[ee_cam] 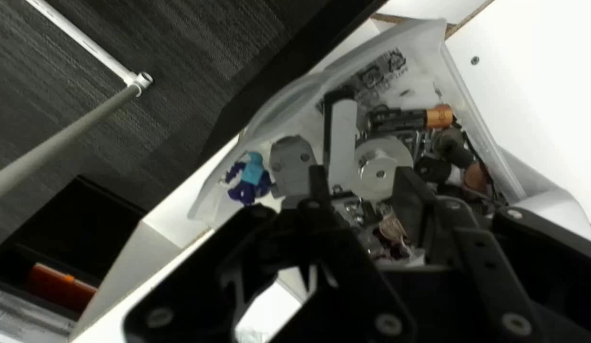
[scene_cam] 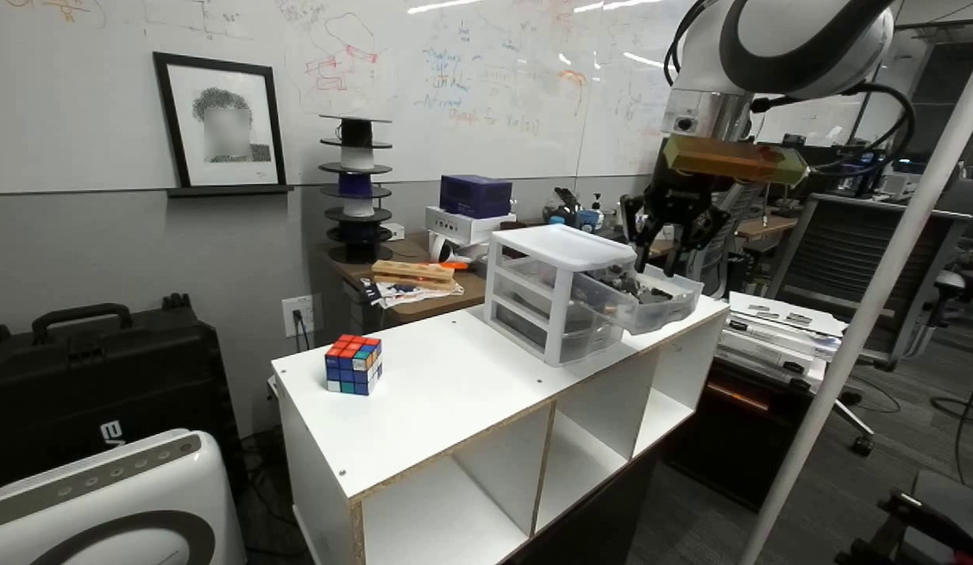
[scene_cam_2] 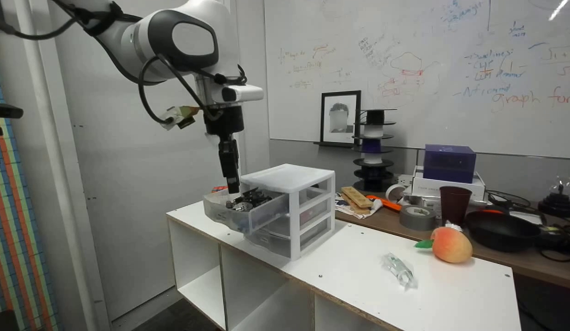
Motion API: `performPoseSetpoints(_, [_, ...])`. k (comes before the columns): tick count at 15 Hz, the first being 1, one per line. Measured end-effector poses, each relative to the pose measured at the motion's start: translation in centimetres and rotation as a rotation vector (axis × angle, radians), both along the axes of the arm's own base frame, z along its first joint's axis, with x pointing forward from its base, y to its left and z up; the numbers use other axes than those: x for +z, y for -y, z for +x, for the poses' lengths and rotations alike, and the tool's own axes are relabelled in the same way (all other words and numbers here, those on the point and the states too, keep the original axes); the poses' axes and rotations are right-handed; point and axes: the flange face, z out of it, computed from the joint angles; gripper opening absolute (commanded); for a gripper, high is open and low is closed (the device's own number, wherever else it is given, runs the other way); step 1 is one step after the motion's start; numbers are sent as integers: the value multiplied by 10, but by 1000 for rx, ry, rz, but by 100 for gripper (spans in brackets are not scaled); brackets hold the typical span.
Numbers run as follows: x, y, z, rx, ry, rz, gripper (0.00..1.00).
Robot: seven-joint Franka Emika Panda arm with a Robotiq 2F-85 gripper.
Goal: Put the black object and the tissue into the drawer then close it.
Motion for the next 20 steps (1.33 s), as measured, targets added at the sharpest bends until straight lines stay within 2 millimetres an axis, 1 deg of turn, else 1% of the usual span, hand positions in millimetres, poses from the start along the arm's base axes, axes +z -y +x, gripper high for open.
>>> performPoseSetpoints(3, [20,7,10,27,101,-51,98])
performPoseSetpoints(4, [30,11,12,30,132,-62,100])
performPoseSetpoints(6, [51,22,13,22,190,-72,100])
performPoseSetpoints(8, [72,40,11,9,233,-80,100])
performPoseSetpoints(9, [80,53,8,2,246,-83,100])
performPoseSetpoints(11, [90,83,5,-21,259,-88,100])
performPoseSetpoints(15, [92,154,1,-110,277,-71,100])
performPoseSetpoints(18, [87,200,11,-218,310,-24,100])
performPoseSetpoints(20, [79,220,24,-279,320,20,100])
